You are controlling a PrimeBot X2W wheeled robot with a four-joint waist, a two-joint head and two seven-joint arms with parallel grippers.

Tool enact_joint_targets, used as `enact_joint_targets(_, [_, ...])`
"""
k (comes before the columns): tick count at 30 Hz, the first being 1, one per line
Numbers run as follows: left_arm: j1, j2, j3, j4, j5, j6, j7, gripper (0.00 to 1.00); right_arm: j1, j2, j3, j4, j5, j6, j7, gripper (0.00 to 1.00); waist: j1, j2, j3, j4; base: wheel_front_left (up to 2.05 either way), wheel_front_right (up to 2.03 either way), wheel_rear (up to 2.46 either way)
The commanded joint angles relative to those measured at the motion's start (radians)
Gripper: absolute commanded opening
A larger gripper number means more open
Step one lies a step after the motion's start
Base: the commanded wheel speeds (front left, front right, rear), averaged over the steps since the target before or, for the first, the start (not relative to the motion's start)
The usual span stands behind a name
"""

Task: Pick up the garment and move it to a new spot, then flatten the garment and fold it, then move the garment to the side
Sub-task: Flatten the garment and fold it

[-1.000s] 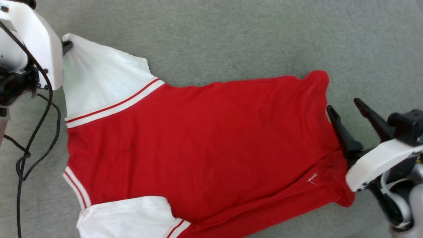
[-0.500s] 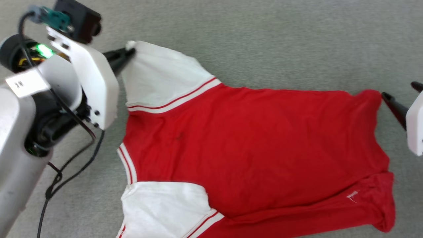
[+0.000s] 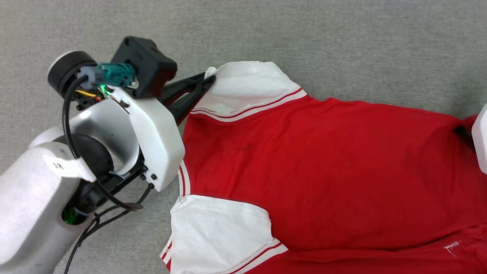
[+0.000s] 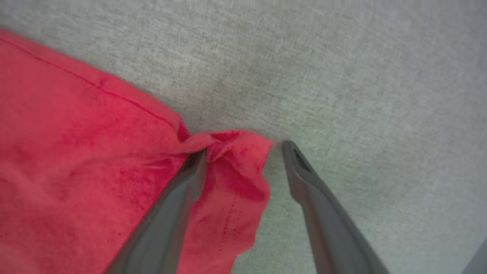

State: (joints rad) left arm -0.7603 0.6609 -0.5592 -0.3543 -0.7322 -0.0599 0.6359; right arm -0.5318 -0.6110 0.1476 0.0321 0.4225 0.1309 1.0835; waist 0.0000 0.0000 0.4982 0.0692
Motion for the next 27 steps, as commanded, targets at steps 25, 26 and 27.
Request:
enact_joint_targets(25, [0.1,0.004,0.01,0.066,-0.002,0.027,-0.098,0.0,0.034,0.003,0.046,0.092,0.087,0.001,-0.131,0.0,0.0,0.0,-0.069,0.02,0.0,0.0,0.0])
enact_joint_targets(26, [0.112,0.005,0.01,0.07,-0.003,0.03,-0.103,0.0,0.034,0.002,0.038,0.086,0.086,0.001,-0.148,0.0,0.0,0.0,-0.082,0.018,0.0,0.0,0.0])
enact_joint_targets(27, [0.124,0.006,0.012,0.072,-0.006,0.034,-0.109,0.0,0.041,-0.001,0.034,0.079,0.087,0.001,-0.16,0.0,0.0,0.0,-0.094,0.016,0.0,0.0,0.0])
